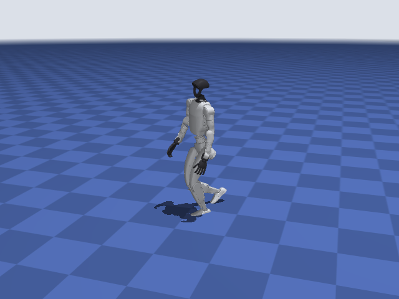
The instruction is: Walk
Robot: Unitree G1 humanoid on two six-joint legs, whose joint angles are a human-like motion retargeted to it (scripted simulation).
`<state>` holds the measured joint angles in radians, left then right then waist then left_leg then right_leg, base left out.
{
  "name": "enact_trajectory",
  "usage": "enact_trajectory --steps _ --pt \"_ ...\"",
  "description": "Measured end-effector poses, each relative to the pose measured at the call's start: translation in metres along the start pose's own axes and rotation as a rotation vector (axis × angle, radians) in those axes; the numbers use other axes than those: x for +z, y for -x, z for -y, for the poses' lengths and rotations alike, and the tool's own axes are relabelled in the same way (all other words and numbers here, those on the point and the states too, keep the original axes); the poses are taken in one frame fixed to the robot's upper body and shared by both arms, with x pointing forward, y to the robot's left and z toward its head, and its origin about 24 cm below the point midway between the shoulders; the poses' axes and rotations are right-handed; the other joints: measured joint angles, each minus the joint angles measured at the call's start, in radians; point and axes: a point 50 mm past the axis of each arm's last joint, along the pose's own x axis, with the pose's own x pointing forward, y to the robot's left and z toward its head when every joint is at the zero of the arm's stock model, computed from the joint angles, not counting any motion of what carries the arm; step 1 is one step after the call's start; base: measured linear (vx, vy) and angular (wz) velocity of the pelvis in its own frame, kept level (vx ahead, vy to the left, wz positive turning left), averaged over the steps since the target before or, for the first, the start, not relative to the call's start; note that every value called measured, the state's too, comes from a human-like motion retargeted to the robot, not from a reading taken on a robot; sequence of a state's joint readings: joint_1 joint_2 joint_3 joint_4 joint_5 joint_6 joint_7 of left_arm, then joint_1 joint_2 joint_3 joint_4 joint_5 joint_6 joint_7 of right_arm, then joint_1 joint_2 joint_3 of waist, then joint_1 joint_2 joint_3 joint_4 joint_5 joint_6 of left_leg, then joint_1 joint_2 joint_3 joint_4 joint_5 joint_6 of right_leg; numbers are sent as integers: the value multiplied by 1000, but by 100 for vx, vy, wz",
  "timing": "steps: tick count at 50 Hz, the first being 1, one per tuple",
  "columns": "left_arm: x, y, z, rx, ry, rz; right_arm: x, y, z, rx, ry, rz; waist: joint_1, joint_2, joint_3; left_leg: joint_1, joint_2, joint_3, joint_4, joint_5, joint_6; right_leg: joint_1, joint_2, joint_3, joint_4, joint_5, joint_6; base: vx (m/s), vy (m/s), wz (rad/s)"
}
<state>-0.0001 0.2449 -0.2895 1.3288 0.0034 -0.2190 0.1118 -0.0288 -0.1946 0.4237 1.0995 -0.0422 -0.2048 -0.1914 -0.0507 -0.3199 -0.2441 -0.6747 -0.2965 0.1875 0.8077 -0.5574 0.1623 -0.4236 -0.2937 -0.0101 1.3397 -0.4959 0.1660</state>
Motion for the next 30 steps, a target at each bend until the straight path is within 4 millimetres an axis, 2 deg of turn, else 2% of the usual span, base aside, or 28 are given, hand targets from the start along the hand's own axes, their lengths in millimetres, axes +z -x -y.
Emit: enact_trajectory --steps 2,4,5,8,12,18,22,25,27,28,30 --pt "9 -3 -3 8 9 19 -1 0 0 11 -23 -10 -17 -21 8 77 -37 10 -76 -5 22 -63 -63 19 127 113 7 2 8 -79" --pt "17 -5 -4 11 5 37 -5 1 -1 15 -39 -22 -39 -23 12 129 -51 11 -95 -30 33 -128 -107 20 226 142 -15 3 8 -90" --pt "24 -7 -8 19 4 54 -3 0 0 14 -48 -19 -43 -16 15 176 -52 4 -151 -28 37 -173 -113 27 255 150 -30 5 9 -109" --pt "43 -10 -11 32 -10 97 -6 2 2 2 -68 -26 -69 7 18 276 -46 -11 -232 -39 26 -289 -124 10 267 79 -76 4 6 -93" --pt "69 -14 -11 42 -29 166 -15 4 5 -23 -87 -56 -90 58 14 389 -16 -29 -332 -36 -6 -417 -74 -44 96 1 -91 4 0 -74" --pt "99 -14 -5 12 -101 288 -34 11 9 -58 -93 -126 -70 141 -23 464 65 -42 -367 -43 -51 -498 103 -97 -383 28 -32 3 -3 -58" --pt "98 -12 2 -17 -149 313 -44 16 8 -68 -78 -157 -59 151 -37 451 91 -55 -195 -90 -73 -509 157 -75 -443 26 -25 -1 -4 -39" --pt "83 -10 8 -42 -170 283 -50 19 8 -82 -67 -173 -38 187 -45 434 148 -81 0 -104 -103 -472 214 -92 -405 45 -52 3 -4 -60" --pt "64 -8 13 -60 -170 228 -52 20 11 -102 -54 -175 -16 230 -41 412 215 -99 175 -58 -140 -429 270 -119 -380 48 -82 1 -6 -80" --pt "54 -7 14 -70 -167 199 -51 19 15 -115 -47 -168 2 274 -35 392 278 -115 282 -23 -166 -390 321 -150 -402 54 -104 -1 -6 -96" --pt "36 -5 18 -88 -168 142 -45 16 21 -137 -32 -144 33 322 -28 340 360 -130 468 80 -202 -345 386 -175 -406 42 -141 -3 -5 -89"
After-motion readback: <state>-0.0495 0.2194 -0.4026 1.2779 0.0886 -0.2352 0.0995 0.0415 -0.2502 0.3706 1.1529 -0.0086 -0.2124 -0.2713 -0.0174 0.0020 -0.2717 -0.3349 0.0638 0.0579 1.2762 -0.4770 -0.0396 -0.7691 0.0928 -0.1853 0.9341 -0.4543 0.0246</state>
